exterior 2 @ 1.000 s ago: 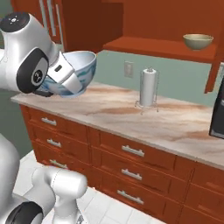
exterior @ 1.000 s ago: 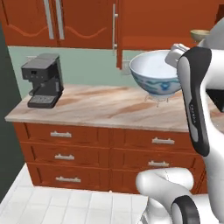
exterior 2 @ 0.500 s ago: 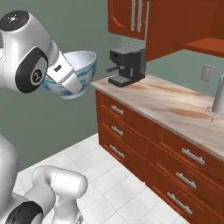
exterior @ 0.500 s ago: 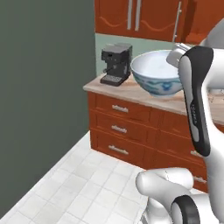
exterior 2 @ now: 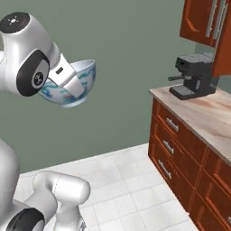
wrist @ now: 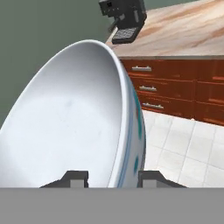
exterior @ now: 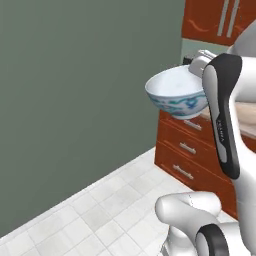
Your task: Take the smaller bowl and place it next to the appetizer plate on the dining counter , and place the larger bowl next to the plate with cooked food.
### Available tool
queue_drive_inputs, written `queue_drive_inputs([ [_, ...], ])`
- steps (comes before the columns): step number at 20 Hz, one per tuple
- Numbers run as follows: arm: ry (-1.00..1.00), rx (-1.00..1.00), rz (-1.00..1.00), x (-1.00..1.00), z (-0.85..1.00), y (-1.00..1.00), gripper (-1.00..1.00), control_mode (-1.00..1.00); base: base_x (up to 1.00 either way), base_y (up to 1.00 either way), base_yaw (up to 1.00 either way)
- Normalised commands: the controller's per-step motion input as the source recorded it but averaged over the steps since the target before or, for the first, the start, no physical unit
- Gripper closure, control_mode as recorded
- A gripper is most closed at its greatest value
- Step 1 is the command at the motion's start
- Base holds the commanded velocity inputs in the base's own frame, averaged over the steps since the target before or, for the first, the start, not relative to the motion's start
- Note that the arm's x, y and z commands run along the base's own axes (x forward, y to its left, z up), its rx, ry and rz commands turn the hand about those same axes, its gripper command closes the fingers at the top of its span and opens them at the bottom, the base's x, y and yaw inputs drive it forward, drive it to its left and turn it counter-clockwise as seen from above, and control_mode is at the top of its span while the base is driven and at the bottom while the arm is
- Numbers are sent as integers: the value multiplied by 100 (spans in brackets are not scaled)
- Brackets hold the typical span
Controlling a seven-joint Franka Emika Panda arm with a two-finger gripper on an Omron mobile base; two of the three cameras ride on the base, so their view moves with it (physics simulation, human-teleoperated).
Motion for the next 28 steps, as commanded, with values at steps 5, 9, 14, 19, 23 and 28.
queue_drive_inputs([
  [5,0,0,0,0,0,0,100,100,0,0,47],
  [9,0,0,0,0,0,0,100,100,0,0,53],
  [14,0,0,0,0,0,0,100,100,0,-3,68],
  [19,0,0,0,0,0,0,100,100,3,-8,76],
  [23,0,0,0,0,0,0,100,100,11,-18,74],
  [28,0,0,0,0,0,0,100,100,4,-32,72],
])
